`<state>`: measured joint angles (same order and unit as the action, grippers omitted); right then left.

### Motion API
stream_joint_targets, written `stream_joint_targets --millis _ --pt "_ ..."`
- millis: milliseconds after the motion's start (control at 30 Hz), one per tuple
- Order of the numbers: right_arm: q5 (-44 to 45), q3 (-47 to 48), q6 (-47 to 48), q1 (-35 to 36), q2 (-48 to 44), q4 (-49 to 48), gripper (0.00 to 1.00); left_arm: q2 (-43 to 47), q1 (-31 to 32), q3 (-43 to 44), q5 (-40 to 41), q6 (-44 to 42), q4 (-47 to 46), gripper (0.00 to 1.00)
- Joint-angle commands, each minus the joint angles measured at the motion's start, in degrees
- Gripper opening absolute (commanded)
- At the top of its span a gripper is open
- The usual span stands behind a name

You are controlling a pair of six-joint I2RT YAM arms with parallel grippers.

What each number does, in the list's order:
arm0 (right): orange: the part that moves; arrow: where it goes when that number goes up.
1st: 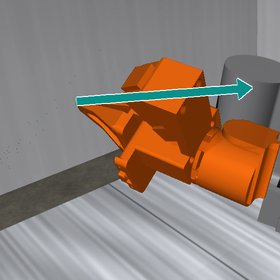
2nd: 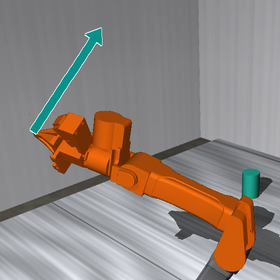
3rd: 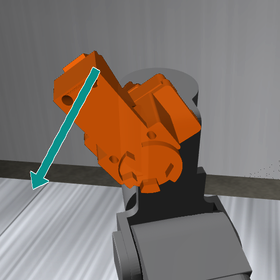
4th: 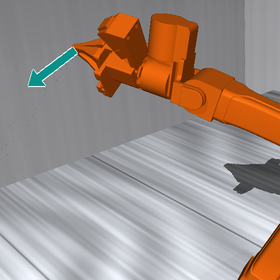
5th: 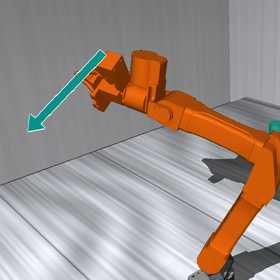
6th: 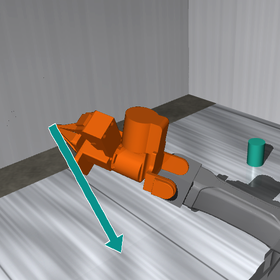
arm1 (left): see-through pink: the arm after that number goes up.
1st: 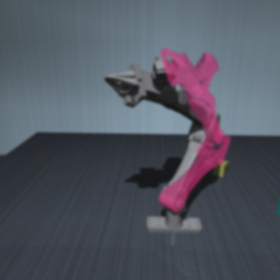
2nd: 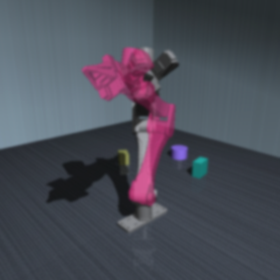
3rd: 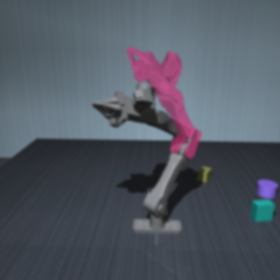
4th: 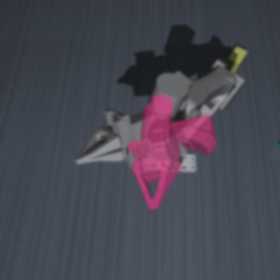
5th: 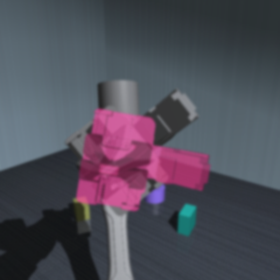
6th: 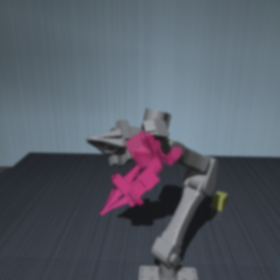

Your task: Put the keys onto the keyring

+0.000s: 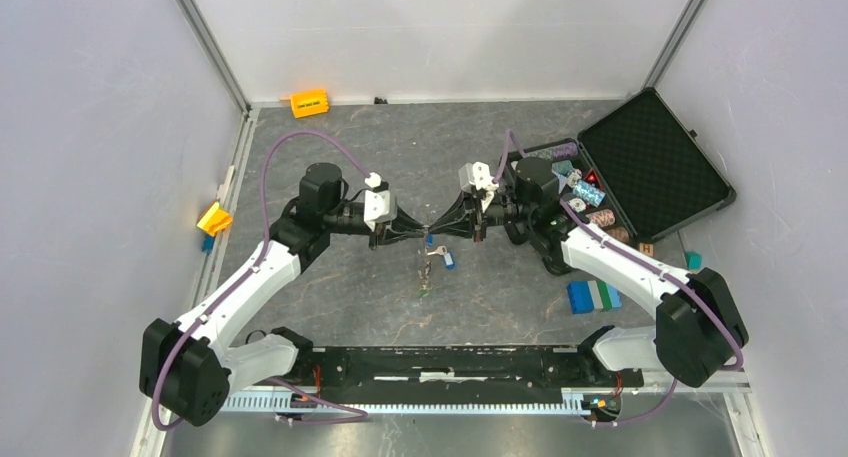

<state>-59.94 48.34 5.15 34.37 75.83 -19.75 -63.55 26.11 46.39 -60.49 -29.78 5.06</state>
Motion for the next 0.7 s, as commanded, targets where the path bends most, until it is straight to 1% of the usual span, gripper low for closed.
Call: stream_joint_targets --millis 0,133,200,333,433,533,667 --pt "-0.5 -0.3 -0.7 -0.2 0.1 -3.7 0.0 0.6 -0.1 0.2 -2.4 2.5 -3.0 0.24" --pt "-0.3 -0.3 -0.7 -0.2 0.2 -3.7 0.0 0.7 0.0 0.0 -2.8 2.7 -3.1 0.19" --pt "-0.3 -0.4 -0.7 -0.2 0.2 -3.7 0.0 0.7 0.0 -0.1 -3.0 2.7 -3.1 0.15" --pt "0.4 -0.8 -0.4 -0.2 0.2 -3.8 0.0 1.1 0.1 -0.3 -3.1 3.0 -3.2 0.02" --pt "2.6 -0.8 2.5 -0.2 0.3 -0.9 0.0 1.9 0.2 0.0 -2.3 2.9 -2.2 0.02" --pt "4.2 -1.3 5.1 -0.2 0.0 1.1 0.03 2.2 0.7 1.2 0.0 0.6 1.8 0.02" --pt "5.2 -1.5 6.8 0.2 -0.2 2.4 0.11 2.2 2.1 2.0 3.8 -1.2 4.6 0.02"
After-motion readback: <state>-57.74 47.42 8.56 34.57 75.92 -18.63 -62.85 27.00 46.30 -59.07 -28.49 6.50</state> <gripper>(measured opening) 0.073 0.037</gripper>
